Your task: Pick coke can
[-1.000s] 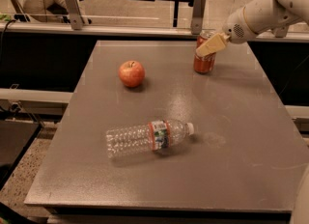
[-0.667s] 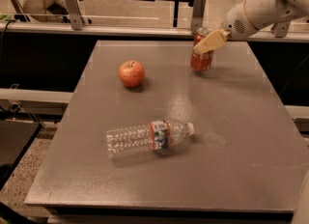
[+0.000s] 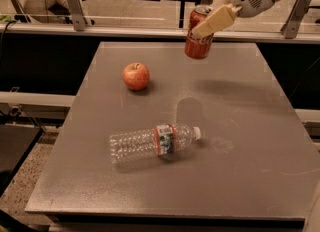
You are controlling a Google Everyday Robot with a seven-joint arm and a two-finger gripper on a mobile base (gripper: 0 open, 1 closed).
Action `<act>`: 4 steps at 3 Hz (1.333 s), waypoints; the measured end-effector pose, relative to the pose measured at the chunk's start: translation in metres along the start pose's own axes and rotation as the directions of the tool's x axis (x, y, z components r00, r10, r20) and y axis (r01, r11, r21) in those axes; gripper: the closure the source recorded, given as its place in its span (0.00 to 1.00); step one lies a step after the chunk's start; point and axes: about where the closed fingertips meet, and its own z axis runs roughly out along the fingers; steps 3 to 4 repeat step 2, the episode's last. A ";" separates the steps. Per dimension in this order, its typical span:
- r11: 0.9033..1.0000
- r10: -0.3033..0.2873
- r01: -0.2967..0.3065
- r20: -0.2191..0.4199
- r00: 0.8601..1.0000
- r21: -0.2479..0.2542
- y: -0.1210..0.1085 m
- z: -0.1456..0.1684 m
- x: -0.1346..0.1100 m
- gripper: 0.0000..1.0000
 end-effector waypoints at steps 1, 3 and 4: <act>0.997 -0.066 0.066 -0.005 0.998 -0.050 0.021 -0.012 -0.022 1.00; 0.996 -0.066 0.066 -0.008 0.998 -0.055 0.022 -0.011 -0.021 1.00; 0.996 -0.066 0.066 -0.008 0.998 -0.055 0.022 -0.011 -0.021 1.00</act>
Offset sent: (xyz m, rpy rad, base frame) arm -0.0173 0.0113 0.0195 -0.0174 -0.0112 0.0697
